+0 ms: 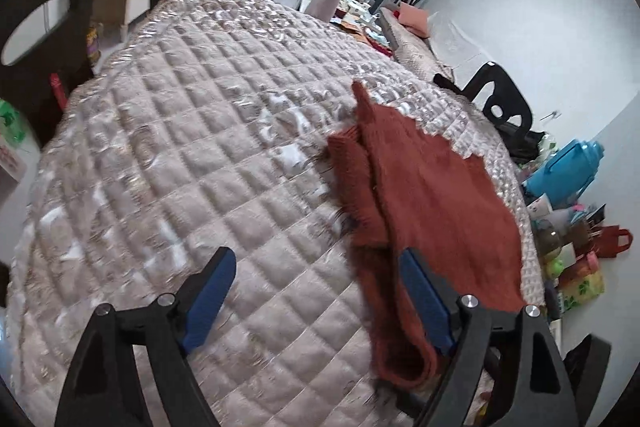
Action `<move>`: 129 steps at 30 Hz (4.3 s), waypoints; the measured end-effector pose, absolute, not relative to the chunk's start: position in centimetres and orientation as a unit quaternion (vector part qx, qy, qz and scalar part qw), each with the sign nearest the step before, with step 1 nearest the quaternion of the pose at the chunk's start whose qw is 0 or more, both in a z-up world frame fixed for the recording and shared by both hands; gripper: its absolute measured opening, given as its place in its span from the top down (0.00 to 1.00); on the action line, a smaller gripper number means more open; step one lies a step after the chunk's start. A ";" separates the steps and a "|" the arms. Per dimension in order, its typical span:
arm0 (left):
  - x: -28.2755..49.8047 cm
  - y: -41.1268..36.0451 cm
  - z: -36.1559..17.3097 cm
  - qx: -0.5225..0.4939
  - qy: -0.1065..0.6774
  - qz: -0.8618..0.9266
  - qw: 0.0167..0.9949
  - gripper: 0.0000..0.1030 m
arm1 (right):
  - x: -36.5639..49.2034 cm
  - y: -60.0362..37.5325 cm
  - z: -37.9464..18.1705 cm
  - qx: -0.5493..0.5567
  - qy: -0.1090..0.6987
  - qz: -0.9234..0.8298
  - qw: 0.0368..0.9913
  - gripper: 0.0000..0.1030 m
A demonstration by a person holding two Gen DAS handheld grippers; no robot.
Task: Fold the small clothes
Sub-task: 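Move both tools to the folded edge of the dress, then close both grippers on the folded dress edge, then lift the folded edge with both grippers and fold it over the dress, then open both grippers and release the cloth onto the folded bundle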
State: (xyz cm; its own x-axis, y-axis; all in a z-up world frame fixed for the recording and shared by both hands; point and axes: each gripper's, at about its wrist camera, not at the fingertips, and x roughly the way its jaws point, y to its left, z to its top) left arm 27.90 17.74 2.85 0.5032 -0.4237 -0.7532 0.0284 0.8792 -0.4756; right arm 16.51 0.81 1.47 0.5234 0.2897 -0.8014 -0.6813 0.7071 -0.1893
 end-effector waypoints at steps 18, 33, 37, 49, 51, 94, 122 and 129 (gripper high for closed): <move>35.9 12.3 0.4 -0.294 0.524 -0.200 0.774 0.04 | 16.8 -3.2 5.0 -0.121 0.351 0.294 0.881 0.88; 38.8 9.8 1.1 -0.255 0.544 -0.164 0.783 0.82 | 16.7 -5.2 5.4 -0.082 0.349 0.308 0.881 0.90; 38.3 9.6 2.6 -0.253 0.529 -0.165 0.793 0.83 | 16.9 -6.1 5.8 -0.060 0.348 0.312 0.882 0.90; 37.8 5.0 7.8 -0.230 0.494 -0.197 0.815 0.83 | 16.2 -11.1 8.4 -0.003 0.323 0.295 0.899 0.91; 37.8 3.7 8.5 -0.228 0.490 -0.203 0.816 0.83 | 16.1 -12.3 8.7 0.012 0.322 0.290 0.901 0.91; 39.0 -16.9 7.2 -0.145 0.531 -0.275 0.789 0.83 | 13.0 -26.6 8.6 0.091 0.323 0.154 0.929 0.91; 37.6 -18.7 6.8 -0.099 0.539 -0.303 0.779 0.22 | 11.2 -29.7 6.3 0.101 0.397 0.078 0.909 0.90; 34.6 -14.5 7.2 -0.065 0.509 -0.277 0.813 0.19 | 12.3 -28.5 9.2 0.067 0.341 0.098 0.933 0.76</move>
